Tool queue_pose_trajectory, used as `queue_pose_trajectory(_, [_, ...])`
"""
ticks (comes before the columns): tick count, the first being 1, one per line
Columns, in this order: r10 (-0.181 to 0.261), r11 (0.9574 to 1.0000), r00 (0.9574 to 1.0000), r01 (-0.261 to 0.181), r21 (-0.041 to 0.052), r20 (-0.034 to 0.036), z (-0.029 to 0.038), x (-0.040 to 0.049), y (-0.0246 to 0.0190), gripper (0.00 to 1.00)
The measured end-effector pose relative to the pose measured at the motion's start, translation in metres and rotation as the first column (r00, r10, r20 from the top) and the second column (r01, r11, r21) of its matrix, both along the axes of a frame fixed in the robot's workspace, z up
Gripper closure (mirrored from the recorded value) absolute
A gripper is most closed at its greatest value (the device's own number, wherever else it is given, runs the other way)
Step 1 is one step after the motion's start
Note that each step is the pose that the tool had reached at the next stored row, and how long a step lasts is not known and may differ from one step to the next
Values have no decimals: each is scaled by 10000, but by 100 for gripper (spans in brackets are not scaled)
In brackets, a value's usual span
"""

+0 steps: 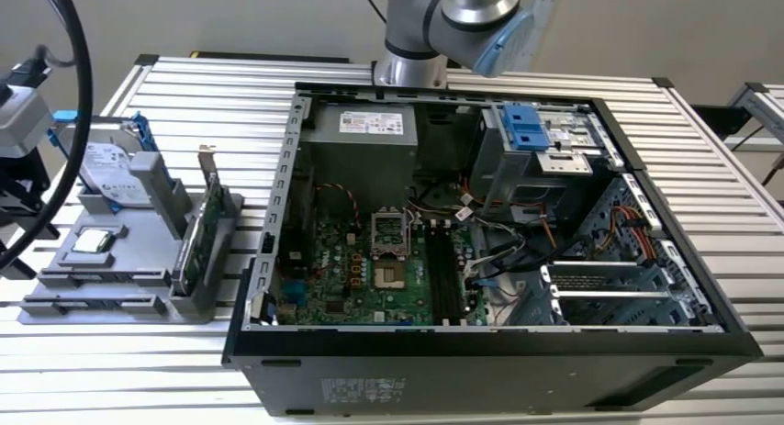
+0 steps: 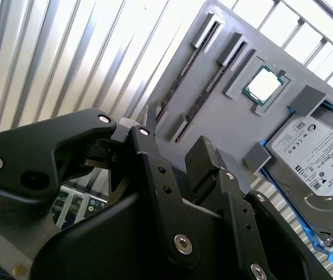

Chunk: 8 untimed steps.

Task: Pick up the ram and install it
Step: 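Pick up the ram and move it above insertion slot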

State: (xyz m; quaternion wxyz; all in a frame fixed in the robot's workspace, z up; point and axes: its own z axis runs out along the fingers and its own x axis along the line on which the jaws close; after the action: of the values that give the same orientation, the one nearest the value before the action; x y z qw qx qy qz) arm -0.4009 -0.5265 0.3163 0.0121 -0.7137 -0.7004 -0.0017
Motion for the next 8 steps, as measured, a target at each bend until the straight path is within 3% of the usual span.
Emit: queue_pose_trajectory(8, [0, 10000, 10000, 0, 0, -13, -31, 0, 0, 0])
